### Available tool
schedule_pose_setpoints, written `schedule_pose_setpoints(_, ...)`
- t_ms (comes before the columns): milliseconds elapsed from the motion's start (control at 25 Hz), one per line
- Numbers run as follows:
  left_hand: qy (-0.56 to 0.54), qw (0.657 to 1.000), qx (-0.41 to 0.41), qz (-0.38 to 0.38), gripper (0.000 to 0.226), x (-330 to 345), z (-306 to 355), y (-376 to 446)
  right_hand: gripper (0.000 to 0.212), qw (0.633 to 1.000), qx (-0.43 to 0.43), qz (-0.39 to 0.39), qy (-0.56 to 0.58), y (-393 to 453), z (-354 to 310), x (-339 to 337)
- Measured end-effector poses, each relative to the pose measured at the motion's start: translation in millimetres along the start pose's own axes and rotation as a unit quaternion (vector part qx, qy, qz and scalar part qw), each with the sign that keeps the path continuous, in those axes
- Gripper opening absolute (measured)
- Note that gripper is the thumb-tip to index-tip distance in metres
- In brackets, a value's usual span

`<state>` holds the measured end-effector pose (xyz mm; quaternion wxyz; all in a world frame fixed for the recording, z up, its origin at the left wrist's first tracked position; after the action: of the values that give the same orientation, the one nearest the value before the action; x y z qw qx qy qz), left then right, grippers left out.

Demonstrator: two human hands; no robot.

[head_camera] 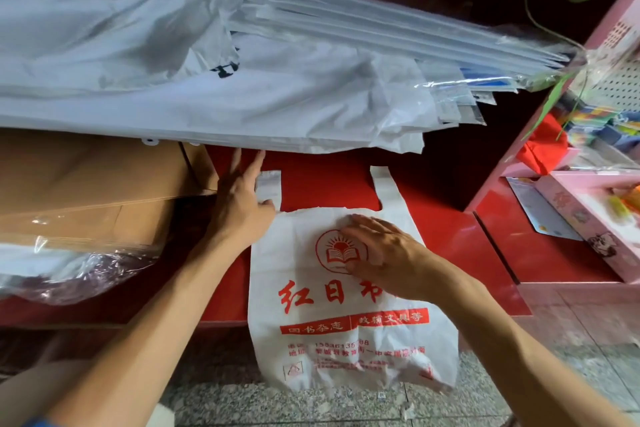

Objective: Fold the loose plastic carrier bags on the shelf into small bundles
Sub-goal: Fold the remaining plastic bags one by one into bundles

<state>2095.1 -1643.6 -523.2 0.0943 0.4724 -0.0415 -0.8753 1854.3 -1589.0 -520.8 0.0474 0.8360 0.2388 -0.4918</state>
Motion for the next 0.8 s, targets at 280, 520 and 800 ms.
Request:
schedule_pose_setpoints(280, 0.15, 0.941, 0.221, -0.209, 0.069, -2, 23, -67, 0.064, 0.992, 0.037, 0.108, -0.047, 33, 6, 6)
schedule_pose_setpoints(520, 0.258, 0.925, 0.231, -0.153, 0.079, 1, 8, -60, 0.042, 0.987, -0.039, 0.151, -0.045, 1, -55, 11)
schedule_pose_setpoints(800, 0.184, 0.909, 0.322, -0.19, 0.098, -3, 32, -123, 0.106, 0.989, -0.049, -0.022, -0.137, -48, -37, 27)
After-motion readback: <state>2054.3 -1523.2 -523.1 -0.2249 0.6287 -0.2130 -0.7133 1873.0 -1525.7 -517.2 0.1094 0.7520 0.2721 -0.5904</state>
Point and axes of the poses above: each hand's wrist, its own y-axis towards the middle knuckle, its own x-axis out of the palm, z = x × y, the point moved 2 cm from there along y, towards the middle knuckle, and after that the axes turned 12 degrees about y, right-handed, at the moved point
